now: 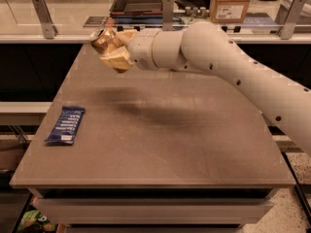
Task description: Place orange can upright
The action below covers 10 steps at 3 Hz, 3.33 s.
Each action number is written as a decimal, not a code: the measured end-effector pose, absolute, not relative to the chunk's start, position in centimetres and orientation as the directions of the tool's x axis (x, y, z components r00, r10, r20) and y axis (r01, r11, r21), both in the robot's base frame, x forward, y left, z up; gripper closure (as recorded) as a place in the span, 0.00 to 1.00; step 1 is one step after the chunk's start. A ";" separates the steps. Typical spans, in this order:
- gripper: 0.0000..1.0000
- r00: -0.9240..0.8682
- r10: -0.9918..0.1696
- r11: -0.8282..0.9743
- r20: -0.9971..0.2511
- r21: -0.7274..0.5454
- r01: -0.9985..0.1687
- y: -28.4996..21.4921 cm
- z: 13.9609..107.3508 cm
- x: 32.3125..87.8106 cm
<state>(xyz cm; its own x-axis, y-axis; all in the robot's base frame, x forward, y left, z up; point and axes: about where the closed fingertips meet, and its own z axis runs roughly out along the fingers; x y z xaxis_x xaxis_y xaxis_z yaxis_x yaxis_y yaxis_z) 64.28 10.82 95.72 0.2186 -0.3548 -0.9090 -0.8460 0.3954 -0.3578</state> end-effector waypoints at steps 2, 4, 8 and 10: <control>1.00 0.238 -0.279 0.353 -0.930 -0.330 -0.875 10.8 94.8 66.9; 1.00 0.068 -0.317 0.331 -0.946 -0.177 -0.927 11.1 91.3 69.1; 1.00 -0.026 -0.219 0.343 -0.975 -0.052 -0.938 11.1 86.7 69.1; 1.00 -0.037 -0.199 0.358 -0.979 -0.038 -0.933 10.7 86.8 69.1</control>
Offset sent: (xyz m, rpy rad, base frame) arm 0.0502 -0.0083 -0.0191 0.0842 0.0604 0.0976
